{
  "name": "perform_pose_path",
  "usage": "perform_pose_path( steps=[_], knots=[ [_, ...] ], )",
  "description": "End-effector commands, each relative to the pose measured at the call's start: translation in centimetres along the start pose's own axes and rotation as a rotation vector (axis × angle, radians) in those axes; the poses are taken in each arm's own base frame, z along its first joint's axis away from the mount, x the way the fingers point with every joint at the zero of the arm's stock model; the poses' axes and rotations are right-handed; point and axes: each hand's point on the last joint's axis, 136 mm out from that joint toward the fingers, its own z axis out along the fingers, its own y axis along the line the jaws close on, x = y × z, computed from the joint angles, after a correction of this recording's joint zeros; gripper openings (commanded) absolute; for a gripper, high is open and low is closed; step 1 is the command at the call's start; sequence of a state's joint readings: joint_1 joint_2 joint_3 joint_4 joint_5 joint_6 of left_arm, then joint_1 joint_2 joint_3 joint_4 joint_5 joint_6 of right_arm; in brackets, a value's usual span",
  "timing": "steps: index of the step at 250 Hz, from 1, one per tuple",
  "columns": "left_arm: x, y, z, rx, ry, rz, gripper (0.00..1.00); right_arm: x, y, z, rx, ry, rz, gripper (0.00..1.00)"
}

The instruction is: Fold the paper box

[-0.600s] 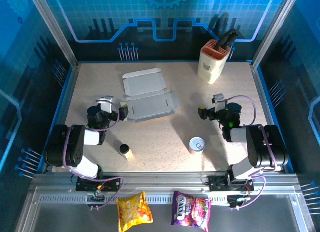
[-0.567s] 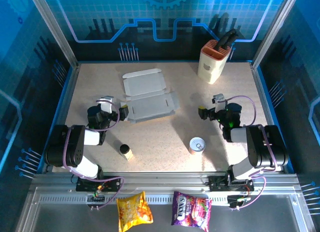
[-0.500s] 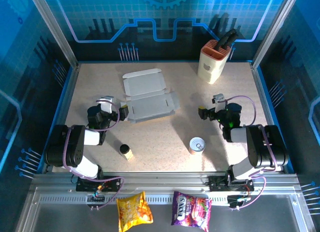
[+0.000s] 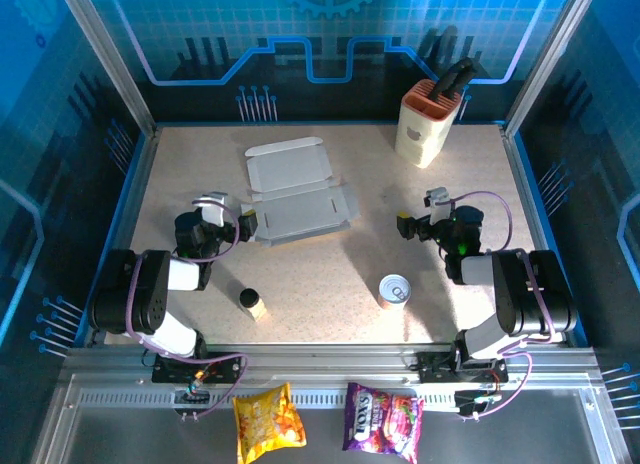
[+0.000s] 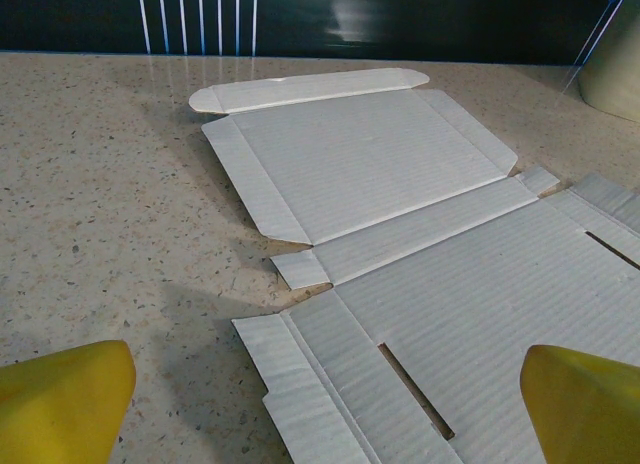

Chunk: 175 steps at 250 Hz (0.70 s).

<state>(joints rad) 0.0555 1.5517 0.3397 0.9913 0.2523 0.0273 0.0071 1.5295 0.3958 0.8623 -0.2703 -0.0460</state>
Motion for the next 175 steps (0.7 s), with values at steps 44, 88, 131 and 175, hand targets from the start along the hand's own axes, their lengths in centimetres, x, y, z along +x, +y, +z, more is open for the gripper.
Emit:
perform_pose_path(
  steps=[44,88,131,175],
  knots=[
    [-0.31,-0.14,0.22,0.021,-0.003,0.013,1.0,-0.56,-0.4,-0.21,0.004,-0.03,-0.014,0.99],
    [-0.33,-0.14,0.22,0.021,-0.004,0.012,1.0,-0.54,-0.62,-0.21,0.012,-0.03,-0.006,0.99],
    [-0.26,-0.09,0.23,0.021,-0.001,0.011,1.0,-0.53,-0.62,-0.2,0.011,-0.029,-0.006,0.99],
    [-0.6,0.27,0.07,-0.003,-0.011,0.004,1.0,-0.74,-0.9,-0.14,0.052,-0.008,-0.015,0.99]
  ],
)
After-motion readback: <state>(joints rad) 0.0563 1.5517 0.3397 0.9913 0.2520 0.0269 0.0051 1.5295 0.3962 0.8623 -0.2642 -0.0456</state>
